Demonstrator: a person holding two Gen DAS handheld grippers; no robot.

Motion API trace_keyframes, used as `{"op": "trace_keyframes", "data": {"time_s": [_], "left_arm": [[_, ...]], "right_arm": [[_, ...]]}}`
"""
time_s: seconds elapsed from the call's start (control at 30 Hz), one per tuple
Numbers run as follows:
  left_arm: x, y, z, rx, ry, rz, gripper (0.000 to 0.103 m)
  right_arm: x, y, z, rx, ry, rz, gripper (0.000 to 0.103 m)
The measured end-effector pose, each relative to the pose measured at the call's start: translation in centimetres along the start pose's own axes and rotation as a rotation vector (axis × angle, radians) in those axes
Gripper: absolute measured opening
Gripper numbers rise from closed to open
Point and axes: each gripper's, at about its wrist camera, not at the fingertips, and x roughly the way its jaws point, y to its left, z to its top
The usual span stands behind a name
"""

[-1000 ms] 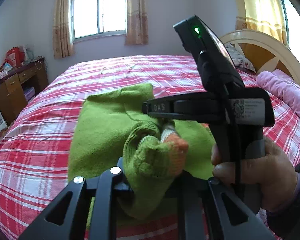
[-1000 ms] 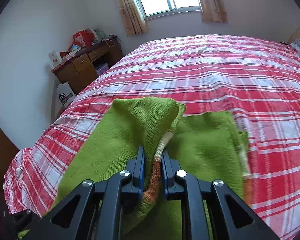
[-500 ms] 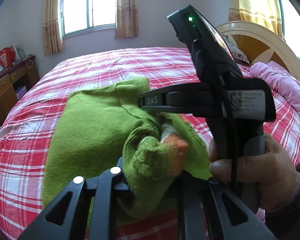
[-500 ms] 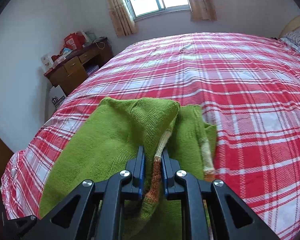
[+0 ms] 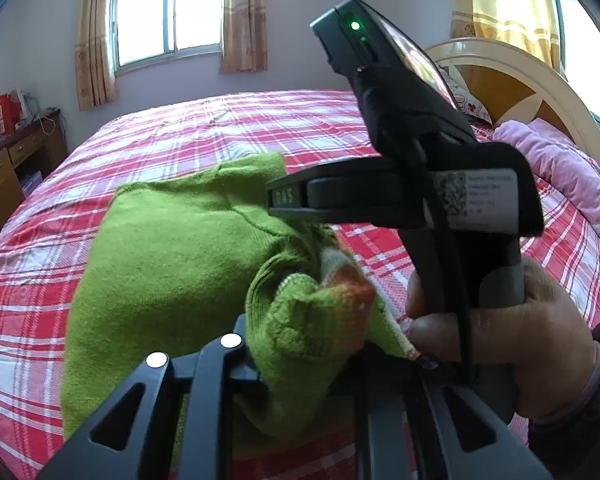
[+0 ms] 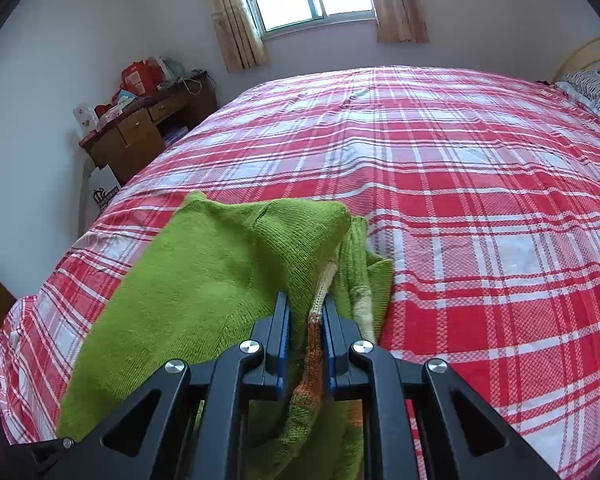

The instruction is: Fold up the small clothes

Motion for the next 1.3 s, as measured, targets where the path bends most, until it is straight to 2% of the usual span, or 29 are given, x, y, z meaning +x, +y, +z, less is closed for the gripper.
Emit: {"op": "trace_keyframes", "data": {"time_s": [0.33,0.63,0.7,0.77,0.8,0.83,0.9,0.97,1.03,1.17,1.3], "left_arm": [[1.5,-1.1,0.1,0.007,0.019,-0.002,0.018],[1.5,-2.5,0.0,0.047,0.022,0.047,0.020],[1.3,-2.6,-0.1,0.056,0.029,0.035,0.020],[0.4,-2.1,-0.3,0.052,0.037,0.011,0.027],[-0.2,-1.7,-0.5,0.046,0.040,-0.009,0.029],[-0.9,-1.2,-0.7,0.039,0.042,-0.032,0.034],[-2.7,-0.2,-1.4,0.040,0.028,-0.053,0.046],[-4.7,1.2,-2.3,0.045,-0.016,-0.064,0.063],[-6.2,2.8,-3.2,0.036,-0.049,-0.066,0.067],[-8.2,6.2,-5.1,-0.002,-0.063,-0.048,0.067],[-8.1,9.5,-5.4,-0.106,-0.042,0.010,0.067]], "right_arm": [[1.7,-2.5,-0.4,0.048,0.036,0.000,0.014],[2.7,-1.4,-0.5,-0.053,0.023,-0.053,0.014],[2.7,-1.6,-0.5,-0.048,0.024,-0.056,0.014],[2.6,-2.0,-0.6,-0.035,0.020,-0.053,0.018],[2.4,-2.3,-0.6,-0.025,0.018,-0.058,0.027],[2.1,-2.7,-0.7,-0.010,0.016,-0.072,0.047],[1.0,-4.1,-1.2,0.036,0.004,-0.057,0.063],[-0.8,-5.8,-2.3,0.108,-0.019,-0.027,0.063],[-3.1,-7.0,-3.6,0.157,-0.045,-0.075,0.063],[-8.5,-6.9,-5.9,0.183,-0.113,-0.058,0.063],[-12.4,-2.9,-6.7,0.074,-0.155,0.031,0.063]]}}
